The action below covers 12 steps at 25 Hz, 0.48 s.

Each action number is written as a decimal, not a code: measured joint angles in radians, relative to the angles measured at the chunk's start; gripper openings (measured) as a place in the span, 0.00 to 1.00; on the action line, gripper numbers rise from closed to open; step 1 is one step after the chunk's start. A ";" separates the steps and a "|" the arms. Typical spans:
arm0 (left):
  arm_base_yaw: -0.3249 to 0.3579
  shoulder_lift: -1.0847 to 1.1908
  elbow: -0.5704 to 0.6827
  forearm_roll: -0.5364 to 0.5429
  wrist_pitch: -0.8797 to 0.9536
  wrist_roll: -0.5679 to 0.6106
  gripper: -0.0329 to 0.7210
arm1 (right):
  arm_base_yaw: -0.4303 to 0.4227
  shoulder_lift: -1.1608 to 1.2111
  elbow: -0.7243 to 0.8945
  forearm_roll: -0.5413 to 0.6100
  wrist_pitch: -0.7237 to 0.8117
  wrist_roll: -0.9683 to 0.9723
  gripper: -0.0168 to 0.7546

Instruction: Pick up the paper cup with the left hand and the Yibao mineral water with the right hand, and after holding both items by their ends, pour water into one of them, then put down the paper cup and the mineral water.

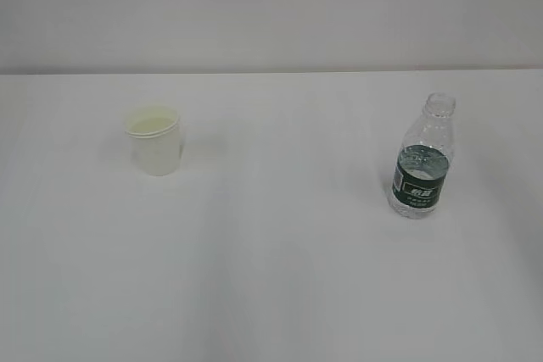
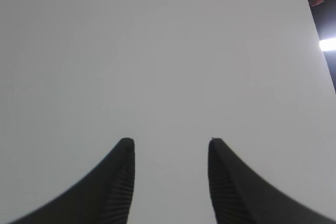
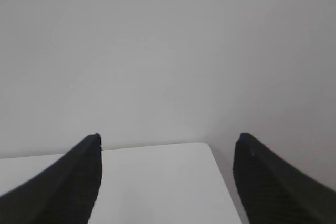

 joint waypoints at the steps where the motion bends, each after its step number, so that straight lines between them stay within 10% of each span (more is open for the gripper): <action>1: 0.000 -0.015 0.000 0.000 0.025 0.000 0.48 | 0.000 -0.003 0.000 0.013 0.005 -0.002 0.79; 12: 0.000 -0.198 0.000 0.028 0.408 0.000 0.48 | 0.000 -0.080 0.002 0.031 0.097 -0.034 0.79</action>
